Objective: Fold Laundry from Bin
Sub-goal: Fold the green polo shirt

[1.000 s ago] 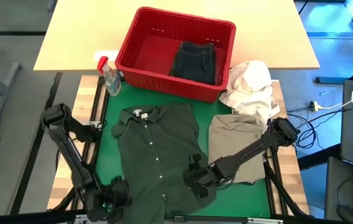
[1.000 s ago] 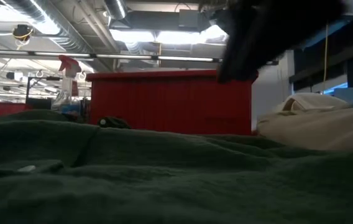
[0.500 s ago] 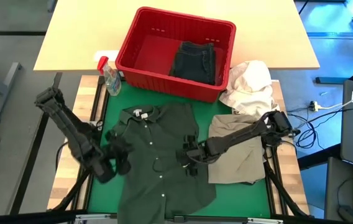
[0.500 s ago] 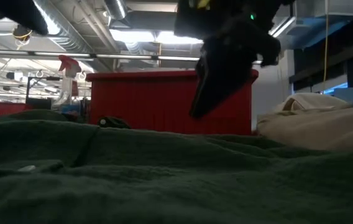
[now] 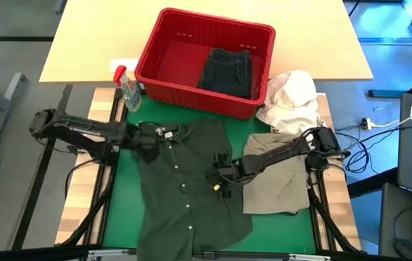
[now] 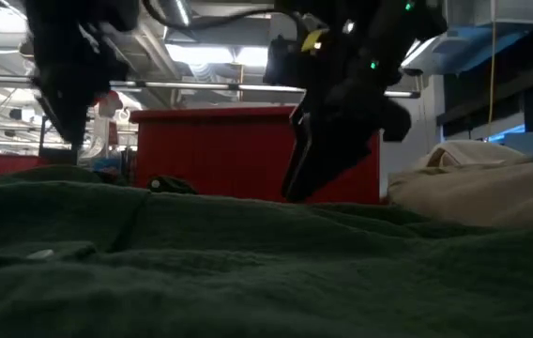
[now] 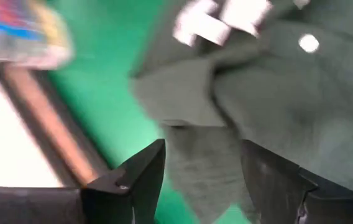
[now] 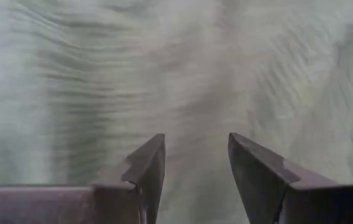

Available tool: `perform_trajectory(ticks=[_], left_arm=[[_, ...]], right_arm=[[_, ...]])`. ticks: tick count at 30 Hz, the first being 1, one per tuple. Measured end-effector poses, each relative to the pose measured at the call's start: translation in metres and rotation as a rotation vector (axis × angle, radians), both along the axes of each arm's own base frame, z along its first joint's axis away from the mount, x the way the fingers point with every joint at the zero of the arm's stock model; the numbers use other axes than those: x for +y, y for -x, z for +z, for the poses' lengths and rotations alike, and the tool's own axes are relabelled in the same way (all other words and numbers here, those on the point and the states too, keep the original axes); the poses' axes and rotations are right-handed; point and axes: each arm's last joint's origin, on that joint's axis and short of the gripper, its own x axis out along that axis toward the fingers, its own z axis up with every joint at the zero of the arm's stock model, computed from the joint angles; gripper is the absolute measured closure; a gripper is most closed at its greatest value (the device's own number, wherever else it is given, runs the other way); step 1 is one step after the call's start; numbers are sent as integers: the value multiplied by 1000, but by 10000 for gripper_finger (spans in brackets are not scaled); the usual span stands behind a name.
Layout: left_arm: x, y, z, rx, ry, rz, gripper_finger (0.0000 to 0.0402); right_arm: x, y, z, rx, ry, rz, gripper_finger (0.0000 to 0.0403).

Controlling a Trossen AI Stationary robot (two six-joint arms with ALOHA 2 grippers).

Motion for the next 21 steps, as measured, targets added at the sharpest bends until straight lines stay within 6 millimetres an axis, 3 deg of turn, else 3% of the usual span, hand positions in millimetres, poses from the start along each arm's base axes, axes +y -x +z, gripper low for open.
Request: perform_trajectory(ticks=[4,9,13,21], left_arm=[[24,-1,-25,13,201,-78,207],[42,11,-31,105,212,-42,216],[43,5,-35,51,249,-112,221],[41,11,-70,141,307,-96,222]], right_arm=[[-20,6,-11,47,20,-22,226],[-40,18,-27,95,-39,-57,226],[-45,23,-38,38,-103,-52,226],[-44,25,-49,-74,-108,-42,226]])
